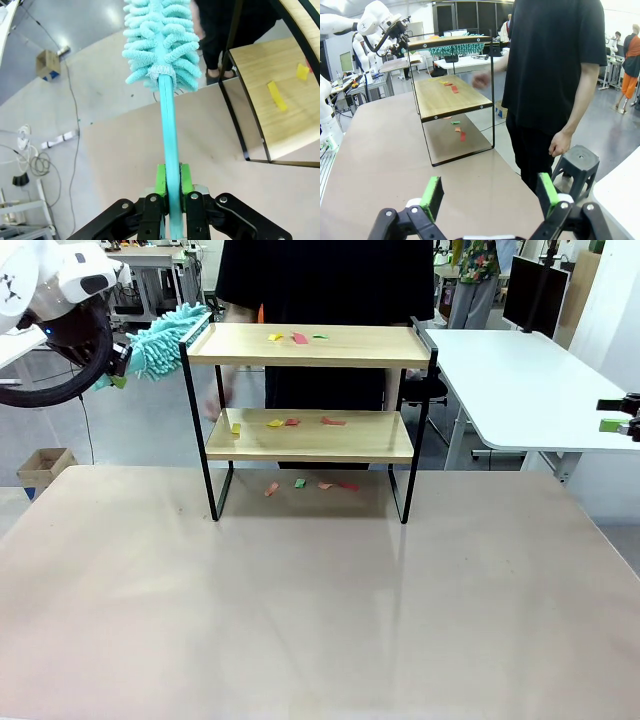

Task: Clean the shelf.
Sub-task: Pick up the Duster handed by the human, then clean the specific section of the Shelf indicated by the human with the Duster.

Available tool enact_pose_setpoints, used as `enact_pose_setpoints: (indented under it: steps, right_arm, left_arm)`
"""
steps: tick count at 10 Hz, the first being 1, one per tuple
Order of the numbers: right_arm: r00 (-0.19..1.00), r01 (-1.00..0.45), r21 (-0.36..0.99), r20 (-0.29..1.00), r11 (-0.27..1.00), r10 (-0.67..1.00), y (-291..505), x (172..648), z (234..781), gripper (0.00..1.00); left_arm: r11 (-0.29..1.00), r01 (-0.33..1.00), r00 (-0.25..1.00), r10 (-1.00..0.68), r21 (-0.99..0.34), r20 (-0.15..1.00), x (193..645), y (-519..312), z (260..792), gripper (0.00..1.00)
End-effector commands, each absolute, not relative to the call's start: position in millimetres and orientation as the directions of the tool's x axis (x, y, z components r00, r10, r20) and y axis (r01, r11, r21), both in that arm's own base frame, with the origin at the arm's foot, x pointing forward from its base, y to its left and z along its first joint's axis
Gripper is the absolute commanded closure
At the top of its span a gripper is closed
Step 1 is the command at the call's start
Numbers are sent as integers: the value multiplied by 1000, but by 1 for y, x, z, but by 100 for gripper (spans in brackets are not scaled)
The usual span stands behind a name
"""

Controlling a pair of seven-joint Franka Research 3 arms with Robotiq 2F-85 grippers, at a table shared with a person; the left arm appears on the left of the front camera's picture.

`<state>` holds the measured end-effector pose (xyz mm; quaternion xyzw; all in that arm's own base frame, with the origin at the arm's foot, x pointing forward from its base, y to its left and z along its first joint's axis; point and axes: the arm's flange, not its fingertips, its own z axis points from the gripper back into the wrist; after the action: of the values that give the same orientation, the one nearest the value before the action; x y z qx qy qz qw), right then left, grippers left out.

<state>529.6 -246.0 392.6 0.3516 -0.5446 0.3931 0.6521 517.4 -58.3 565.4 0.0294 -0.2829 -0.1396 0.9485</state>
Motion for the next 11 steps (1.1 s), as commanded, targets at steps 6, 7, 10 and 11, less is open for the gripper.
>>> enact_pose_setpoints:
  steps: [6, 7, 10, 11]
  right_arm:
    - [94, -897, 25, 986, 442, 134, -245, 530, 395, 0]
    - [94, -897, 25, 986, 442, 134, -245, 530, 395, 0]
    - [94, -897, 25, 986, 442, 134, -245, 530, 395, 0]
    - [94, -897, 25, 986, 442, 134, -245, 530, 395, 0]
  left_arm:
    - [957, 253, 799, -288, 139, 528, 517, -58, 566, 100]
    - [957, 253, 799, -288, 139, 528, 517, -58, 566, 100]
    - [945, 269, 824, -327, 187, 463, 495, -27, 586, 87]
    - [926, 309, 845, -373, 218, 384, 482, -10, 597, 87]
